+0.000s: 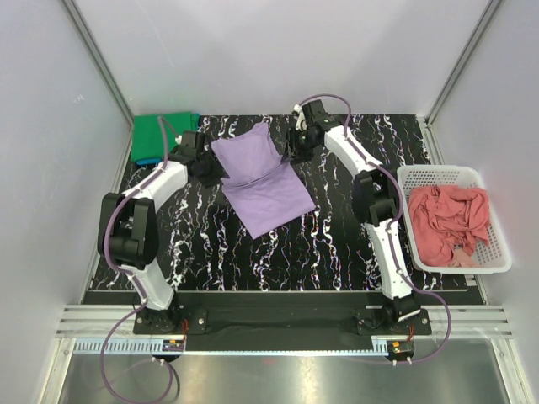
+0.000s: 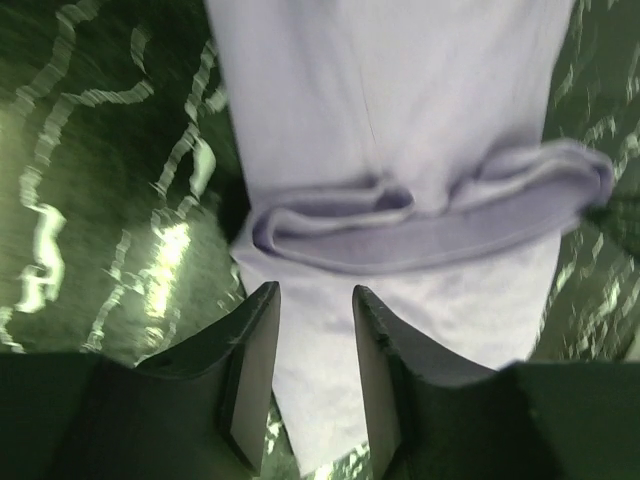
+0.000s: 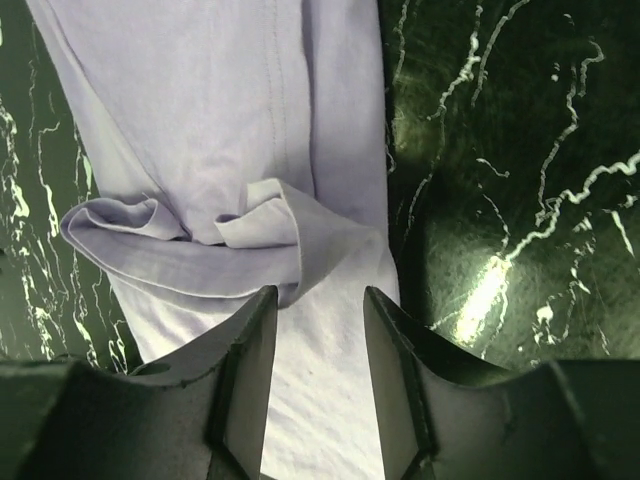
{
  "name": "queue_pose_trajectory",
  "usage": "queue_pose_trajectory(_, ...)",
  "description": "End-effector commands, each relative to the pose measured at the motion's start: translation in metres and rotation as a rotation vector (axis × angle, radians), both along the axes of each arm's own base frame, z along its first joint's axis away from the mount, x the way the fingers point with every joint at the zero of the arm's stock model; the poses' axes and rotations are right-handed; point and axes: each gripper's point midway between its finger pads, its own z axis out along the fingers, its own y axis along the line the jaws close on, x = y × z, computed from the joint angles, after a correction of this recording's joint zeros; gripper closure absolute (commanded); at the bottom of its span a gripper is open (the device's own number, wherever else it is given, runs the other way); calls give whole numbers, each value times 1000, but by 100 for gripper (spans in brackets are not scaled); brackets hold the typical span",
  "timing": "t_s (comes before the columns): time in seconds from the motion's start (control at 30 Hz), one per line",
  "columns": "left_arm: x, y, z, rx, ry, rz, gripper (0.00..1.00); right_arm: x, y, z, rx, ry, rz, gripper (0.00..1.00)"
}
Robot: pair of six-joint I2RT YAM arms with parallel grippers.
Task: Fold and stack the t-shirts
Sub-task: Fold the tshirt
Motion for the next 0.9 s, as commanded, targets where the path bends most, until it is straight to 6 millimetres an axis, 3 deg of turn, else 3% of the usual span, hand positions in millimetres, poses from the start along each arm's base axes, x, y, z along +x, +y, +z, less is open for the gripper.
queue_pose_trajectory(0.0,-8,-31,11,-108,-69,-126,61,7,-2,48,7,-104,-37,53)
queue_pose_trajectory(0.03,-11,-35,9,-108,-66,-146,61,8,-6,55,-10,-125,-50,51)
queue_pose_trajectory(0.07,-13,-41,9,-113,-67,-170,62,8,-7,53,-15,-133,-58,42)
queue_pose_trajectory(0.17,-16,-52,7,-132,-81,-215,65,8,-8,66,-6,-170,-54,42)
queue_pose_trajectory(0.23,-14,-55,5,-137,-78,-221,67,5,-3,67,16,-161,-36,51)
queue_pose_trajectory(0.3,-10,-57,-5,-139,-54,-222,67,-1,2,64,35,-142,-13,68)
queue_pose_trajectory(0.47,4,-58,-31,-120,-2,-204,67,-13,21,44,48,-106,39,82)
queue_pose_trajectory(0.53,10,-59,-30,-118,-11,-209,68,-16,25,33,53,-69,41,88)
queue_pose_trajectory(0.7,21,-56,-38,-78,-1,-202,67,-7,31,28,79,-86,28,89)
queue_pose_trajectory(0.87,51,-59,-23,-65,-49,-195,67,14,39,29,111,-128,-4,89)
